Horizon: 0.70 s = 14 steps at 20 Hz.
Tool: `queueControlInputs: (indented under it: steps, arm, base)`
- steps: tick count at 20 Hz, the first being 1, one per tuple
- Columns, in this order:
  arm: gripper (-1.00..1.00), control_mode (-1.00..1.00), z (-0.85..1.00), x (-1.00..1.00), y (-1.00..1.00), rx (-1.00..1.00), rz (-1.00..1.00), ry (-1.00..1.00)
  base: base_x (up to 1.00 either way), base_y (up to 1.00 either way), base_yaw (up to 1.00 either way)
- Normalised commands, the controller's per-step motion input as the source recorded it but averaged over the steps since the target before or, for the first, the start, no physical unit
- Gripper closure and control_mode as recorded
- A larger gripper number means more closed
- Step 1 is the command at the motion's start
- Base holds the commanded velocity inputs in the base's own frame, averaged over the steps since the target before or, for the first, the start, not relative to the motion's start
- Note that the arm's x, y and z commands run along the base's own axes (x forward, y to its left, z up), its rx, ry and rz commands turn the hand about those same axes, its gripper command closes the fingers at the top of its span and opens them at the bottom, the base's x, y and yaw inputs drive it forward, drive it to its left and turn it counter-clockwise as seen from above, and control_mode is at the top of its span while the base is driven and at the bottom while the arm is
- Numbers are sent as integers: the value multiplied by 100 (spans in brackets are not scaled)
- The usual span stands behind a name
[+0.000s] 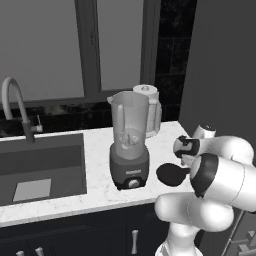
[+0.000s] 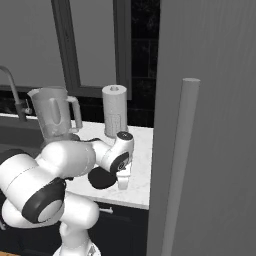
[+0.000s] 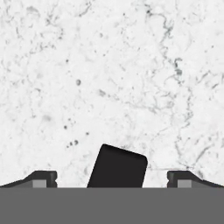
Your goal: Close the lid blender by securely placing the lid on top.
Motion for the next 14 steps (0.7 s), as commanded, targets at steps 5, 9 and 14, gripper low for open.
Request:
queueControlInputs:
  steps: [5,9,14]
  arm:
    - [-100,-100,-21,10,0,0,-4,0]
    - [100,-100,-16,3,0,0,0,0]
    - [100,-100,-6,0,5,-3,-1,6]
  base:
    - [0,0,0]
    - [0,0,0]
    - [0,0,0]
